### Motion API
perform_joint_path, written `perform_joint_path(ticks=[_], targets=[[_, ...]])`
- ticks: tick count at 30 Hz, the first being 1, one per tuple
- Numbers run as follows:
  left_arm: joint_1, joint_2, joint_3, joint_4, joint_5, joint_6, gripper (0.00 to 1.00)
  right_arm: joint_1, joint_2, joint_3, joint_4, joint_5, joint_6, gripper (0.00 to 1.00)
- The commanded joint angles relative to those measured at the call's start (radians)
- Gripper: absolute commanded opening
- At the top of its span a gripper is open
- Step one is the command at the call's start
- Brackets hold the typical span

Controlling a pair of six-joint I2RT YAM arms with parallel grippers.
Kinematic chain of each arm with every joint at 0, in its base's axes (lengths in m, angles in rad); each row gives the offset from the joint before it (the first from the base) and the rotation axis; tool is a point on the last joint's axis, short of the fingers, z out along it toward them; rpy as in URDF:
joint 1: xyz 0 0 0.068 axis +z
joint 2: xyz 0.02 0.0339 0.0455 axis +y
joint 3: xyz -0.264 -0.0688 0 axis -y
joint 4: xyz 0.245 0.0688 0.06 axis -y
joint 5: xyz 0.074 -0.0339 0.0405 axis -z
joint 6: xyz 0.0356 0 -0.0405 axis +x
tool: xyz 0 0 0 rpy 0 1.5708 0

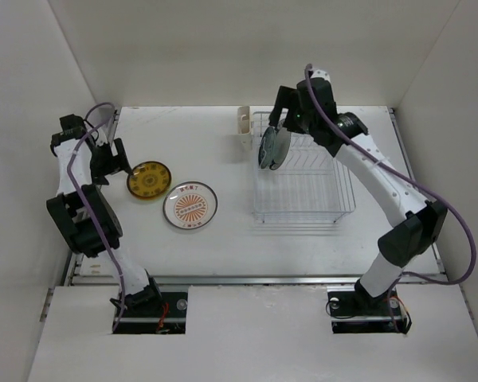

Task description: Unload the plates from the dish rack

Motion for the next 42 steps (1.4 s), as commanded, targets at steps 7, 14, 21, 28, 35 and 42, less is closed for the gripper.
perform_joint_path(ticks=[7,14,21,28,35,42], targets=[[0.006,-0.289,-0.061,-0.043,-0.027,0.044,0.83,-0.118,0.186,0.109,-0.153,0.167,0.013,0.81],[0.006,-0.397,-0.129,-0.063,-0.038,0.073,0.85,-0.128,0.325,0.136,-0.133,0.1,0.004,0.53],[0.006,-0.415,-0.138,-0.085,-0.029,0.082,0.85,-0.128,0.283,0.136,-0.133,0.184,0.014,0.0],[0.006,-0.415,-0.12,-0.085,0.013,0.063,0.85,-0.098,0.154,0.207,-0.233,0.388,-0.044,0.0],[0.006,-0.415,-0.11,-0.094,0.022,0.063,0.85,-0.01,0.1,0.415,-0.433,0.744,-0.12,0.0],[0.006,-0.415,-0.12,-0.083,0.022,0.03,0.85,0.115,-0.021,0.121,-0.011,-0.065,-0.237,0.0]])
